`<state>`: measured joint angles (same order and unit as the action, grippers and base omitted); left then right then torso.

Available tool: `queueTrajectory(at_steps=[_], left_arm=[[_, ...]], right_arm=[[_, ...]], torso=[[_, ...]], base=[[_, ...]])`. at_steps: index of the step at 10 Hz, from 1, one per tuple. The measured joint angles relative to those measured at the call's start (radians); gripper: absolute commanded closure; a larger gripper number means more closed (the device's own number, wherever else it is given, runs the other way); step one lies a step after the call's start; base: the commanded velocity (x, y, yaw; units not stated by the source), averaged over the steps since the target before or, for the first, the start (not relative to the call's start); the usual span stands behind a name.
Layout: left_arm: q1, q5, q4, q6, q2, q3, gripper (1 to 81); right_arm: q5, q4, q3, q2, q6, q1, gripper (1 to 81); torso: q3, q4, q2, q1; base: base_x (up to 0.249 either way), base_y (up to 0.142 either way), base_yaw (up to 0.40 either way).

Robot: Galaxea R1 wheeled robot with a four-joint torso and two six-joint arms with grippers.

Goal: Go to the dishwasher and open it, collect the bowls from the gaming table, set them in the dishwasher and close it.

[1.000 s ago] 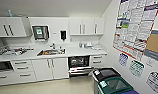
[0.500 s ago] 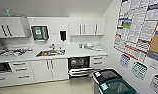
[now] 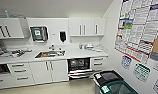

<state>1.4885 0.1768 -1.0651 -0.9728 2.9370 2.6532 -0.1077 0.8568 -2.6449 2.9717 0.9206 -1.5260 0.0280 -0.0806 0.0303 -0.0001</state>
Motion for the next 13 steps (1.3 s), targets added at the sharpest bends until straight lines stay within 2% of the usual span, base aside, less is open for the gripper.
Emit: queueTrajectory(at_steps=[13], left_arm=[[0.000,0.001,0.003,0.000,-0.006,0.002,81.1]], right_arm=[[0.000,0.001,-0.006,0.003,-0.003,0.000,81.1]], torso=[[0.000,0.000,0.000,0.000]], base=[[0.091,0.000,0.000]])
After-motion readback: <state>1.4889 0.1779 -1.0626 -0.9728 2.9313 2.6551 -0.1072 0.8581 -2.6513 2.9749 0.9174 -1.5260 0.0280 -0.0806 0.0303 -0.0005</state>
